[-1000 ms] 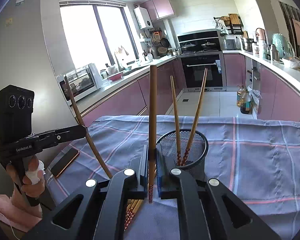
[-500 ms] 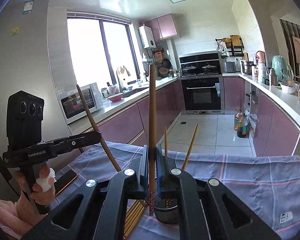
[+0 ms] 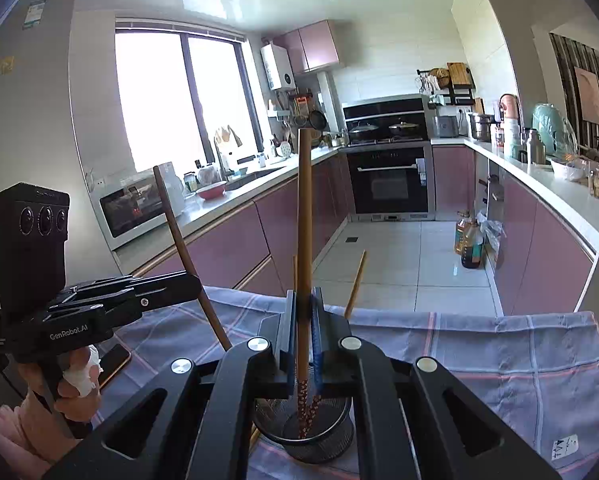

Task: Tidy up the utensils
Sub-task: 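Lower both chopsticks upright into the mesh holder and open both tools, then withdraw both tools from the holder toward the remaining chopsticks, then grasp a chopstick with the left tool while the right tool grasps another, then lift both chopsticks upright and lower them into the black mesh holder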

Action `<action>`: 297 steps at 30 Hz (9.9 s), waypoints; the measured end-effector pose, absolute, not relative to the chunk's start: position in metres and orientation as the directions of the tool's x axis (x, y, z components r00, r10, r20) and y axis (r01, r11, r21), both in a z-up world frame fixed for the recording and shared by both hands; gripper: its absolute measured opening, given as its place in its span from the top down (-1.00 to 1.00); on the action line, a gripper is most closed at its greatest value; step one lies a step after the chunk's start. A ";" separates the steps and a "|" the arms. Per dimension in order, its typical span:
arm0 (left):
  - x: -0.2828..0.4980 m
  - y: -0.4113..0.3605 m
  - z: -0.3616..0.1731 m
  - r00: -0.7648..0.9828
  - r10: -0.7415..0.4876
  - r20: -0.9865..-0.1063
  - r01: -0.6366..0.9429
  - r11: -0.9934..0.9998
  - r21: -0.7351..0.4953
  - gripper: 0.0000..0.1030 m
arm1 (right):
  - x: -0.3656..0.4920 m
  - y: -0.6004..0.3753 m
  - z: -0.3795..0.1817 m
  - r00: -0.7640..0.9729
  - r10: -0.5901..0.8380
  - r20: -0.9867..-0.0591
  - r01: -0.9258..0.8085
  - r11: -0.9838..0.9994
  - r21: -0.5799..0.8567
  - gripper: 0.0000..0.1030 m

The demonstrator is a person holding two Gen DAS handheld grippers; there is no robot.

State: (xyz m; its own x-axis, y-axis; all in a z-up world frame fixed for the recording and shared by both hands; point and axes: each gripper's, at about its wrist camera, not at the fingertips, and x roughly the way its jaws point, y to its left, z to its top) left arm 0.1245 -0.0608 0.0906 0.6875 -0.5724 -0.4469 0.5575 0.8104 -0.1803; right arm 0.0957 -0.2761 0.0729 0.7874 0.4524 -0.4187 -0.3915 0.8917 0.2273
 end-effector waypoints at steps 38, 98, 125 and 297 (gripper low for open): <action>0.142 -0.038 0.033 0.668 -0.516 -0.536 0.504 0.844 -0.184 0.52 | 0.100 -0.258 0.040 0.708 0.458 -0.538 -0.388 0.888 0.245 0.48; 0.084 -0.014 -0.112 0.536 -0.331 -0.776 0.411 0.906 -0.103 0.12 | 0.052 -0.179 -0.072 0.508 0.400 -0.763 -0.414 0.890 0.191 0.38; 0.107 -0.017 -0.116 0.543 -0.297 -0.786 0.376 0.922 -0.090 0.47 | 0.068 -0.166 -0.073 0.534 0.361 -0.765 -0.387 0.908 0.158 0.46; 0.138 -0.068 0.064 0.641 -0.570 -0.514 0.587 0.796 -0.150 0.85 | 0.089 -0.241 0.066 0.803 0.403 -0.439 -0.359 0.915 0.184 0.88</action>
